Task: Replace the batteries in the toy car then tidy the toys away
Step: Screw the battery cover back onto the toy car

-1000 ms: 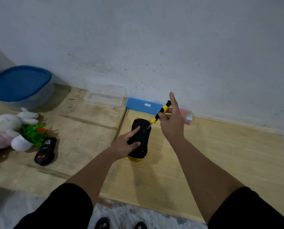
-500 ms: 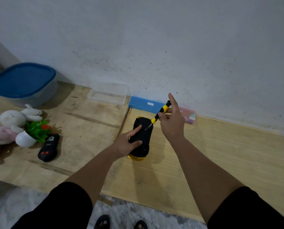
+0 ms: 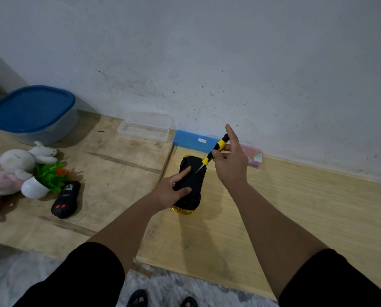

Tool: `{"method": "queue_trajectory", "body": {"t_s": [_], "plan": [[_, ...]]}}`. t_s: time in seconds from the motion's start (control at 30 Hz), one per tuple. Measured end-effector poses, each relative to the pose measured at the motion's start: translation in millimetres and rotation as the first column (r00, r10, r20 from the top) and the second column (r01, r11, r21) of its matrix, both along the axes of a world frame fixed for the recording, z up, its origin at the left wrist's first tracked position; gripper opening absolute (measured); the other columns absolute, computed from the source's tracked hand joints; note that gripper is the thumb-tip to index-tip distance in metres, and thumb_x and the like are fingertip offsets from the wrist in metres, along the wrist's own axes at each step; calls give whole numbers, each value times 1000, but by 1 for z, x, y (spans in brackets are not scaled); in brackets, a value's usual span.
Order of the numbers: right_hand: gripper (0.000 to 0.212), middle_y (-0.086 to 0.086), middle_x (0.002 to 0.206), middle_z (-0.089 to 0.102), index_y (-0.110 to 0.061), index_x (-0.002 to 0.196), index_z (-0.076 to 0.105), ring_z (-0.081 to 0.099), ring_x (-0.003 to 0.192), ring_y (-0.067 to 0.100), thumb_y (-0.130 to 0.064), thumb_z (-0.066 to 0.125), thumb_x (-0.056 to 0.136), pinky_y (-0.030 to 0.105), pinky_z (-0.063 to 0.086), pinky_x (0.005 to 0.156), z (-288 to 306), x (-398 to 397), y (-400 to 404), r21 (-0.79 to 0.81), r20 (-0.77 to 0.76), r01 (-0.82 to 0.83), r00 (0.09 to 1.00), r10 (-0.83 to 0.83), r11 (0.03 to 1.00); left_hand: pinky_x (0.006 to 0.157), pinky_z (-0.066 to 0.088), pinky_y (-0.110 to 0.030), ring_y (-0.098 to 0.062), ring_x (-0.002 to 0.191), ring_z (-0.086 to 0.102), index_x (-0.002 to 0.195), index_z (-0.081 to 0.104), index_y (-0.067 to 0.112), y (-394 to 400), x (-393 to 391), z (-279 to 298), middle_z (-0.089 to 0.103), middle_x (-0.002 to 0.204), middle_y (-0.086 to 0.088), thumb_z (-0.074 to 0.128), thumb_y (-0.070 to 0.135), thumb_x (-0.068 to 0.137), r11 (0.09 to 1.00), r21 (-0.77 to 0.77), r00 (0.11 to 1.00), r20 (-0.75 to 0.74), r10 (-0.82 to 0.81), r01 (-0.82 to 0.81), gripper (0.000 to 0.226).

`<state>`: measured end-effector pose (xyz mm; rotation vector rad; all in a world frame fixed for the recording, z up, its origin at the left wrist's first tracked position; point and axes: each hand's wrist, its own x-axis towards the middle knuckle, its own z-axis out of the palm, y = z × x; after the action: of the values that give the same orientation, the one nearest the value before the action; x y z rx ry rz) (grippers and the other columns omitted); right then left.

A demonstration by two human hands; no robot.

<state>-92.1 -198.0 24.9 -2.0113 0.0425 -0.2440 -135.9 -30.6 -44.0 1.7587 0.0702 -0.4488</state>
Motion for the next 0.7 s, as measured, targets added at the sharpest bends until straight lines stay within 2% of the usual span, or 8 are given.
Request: {"method": "queue_trajectory", "body": {"t_s": [0.17, 0.4, 0.6, 0.7], "plan": [[71, -2, 103, 55, -34, 144, 29, 62, 91, 16, 0, 58, 88, 27, 54, 83, 1, 3, 0, -16, 12, -1, 1000, 1, 1000, 98, 49, -33, -15, 114, 57, 136, 36, 51, 0, 2, 2, 52, 135, 3, 62, 15, 90, 1000, -9, 1000, -7, -5, 5, 64], [70, -3, 97, 54, -30, 144, 29, 57, 85, 10, -1, 58, 88, 20, 50, 78, 3, 6, 0, -33, 27, 3, 1000, -2, 999, 98, 49, -34, -16, 114, 57, 138, 35, 49, 2, 4, 5, 52, 135, 3, 62, 16, 90, 1000, 2, 1000, -6, -15, 15, 64], [71, 0, 100, 56, -31, 144, 28, 60, 87, 14, -3, 60, 87, 23, 52, 79, 6, 9, 0, -8, 11, 27, 1000, -27, 1000, 88, 50, -22, -13, 110, 58, 139, 33, 46, 3, 5, 7, 53, 132, 4, 61, 14, 91, 999, 21, 1000, 4, -25, 25, 64], [71, -1, 100, 56, -32, 144, 29, 61, 88, 15, -2, 60, 87, 24, 52, 81, 8, 9, 0, -5, 11, 30, 999, -30, 1000, 85, 51, -20, -14, 110, 58, 140, 33, 46, 3, 6, 9, 51, 131, 5, 61, 15, 91, 999, 21, 1000, 1, -28, 28, 64]]}}
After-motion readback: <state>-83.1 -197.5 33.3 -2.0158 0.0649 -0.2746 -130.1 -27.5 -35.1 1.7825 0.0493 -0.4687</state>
